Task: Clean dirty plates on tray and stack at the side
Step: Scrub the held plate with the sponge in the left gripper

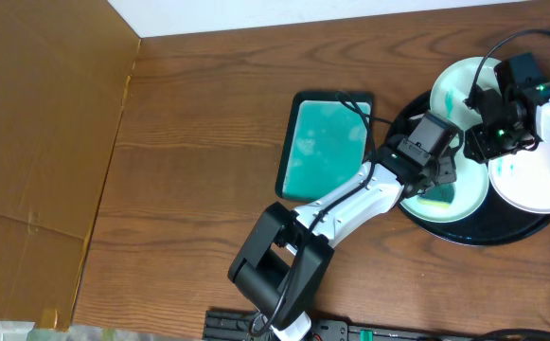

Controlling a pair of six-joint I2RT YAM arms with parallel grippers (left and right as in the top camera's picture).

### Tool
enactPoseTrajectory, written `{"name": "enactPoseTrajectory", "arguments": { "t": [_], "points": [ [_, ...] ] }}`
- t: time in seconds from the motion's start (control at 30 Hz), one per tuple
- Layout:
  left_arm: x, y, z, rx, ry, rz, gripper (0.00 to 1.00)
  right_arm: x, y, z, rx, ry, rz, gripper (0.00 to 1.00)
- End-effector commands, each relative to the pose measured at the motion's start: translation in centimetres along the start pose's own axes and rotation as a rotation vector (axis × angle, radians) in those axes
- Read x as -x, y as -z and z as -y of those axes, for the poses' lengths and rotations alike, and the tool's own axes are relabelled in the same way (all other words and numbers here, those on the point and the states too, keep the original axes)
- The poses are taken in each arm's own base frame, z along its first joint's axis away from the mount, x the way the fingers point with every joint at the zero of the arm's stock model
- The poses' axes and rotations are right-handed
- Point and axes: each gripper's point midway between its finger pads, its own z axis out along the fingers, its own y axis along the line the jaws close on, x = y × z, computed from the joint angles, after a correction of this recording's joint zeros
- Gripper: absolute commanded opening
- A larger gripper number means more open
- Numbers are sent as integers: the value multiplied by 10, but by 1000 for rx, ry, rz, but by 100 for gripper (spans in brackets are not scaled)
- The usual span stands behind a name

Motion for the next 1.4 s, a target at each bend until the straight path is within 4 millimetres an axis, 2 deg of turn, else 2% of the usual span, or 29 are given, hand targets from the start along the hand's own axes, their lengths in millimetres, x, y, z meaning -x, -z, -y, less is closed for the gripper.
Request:
{"name": "enactPoseTrajectory", "arguments": {
  "t": [0.0, 0.1, 0.2, 0.47, 0.6, 0.77, 0.97, 1.23, 1.37],
  "points": [
    [7, 3, -6, 32, -83, 36, 47, -3, -6, -3, 1, 24, -12, 44],
    [8, 0, -11, 55, -113, 44, 47, -4, -7, -2, 0, 25, -12, 40],
    [6, -3, -12, 61, -115, 37, 47, -7, -9, -2, -1, 23, -18, 33],
    [8, -4, -11, 55, -115, 43, 47, -18, -20, 3, -9, 19, -30, 30],
    [7, -6, -9, 47, -115, 40, 41, -16, -20, 3, -10, 21, -22, 22],
    [3, -17, -8, 42, -122, 32, 41, -14, -20, 3, -10, 22, -15, 12],
    [-6, -30, -15, 70, -126, 1, 41, -14, -20, 3, -10, 19, -15, 13],
    [-11, -31, -18, 81, -129, -19, 41, -12, -20, 3, -11, 22, -7, 15],
    [-31, -30, -7, 6, -126, -118, 42, -13, -20, 3, -11, 21, -8, 15]
  ]
}}
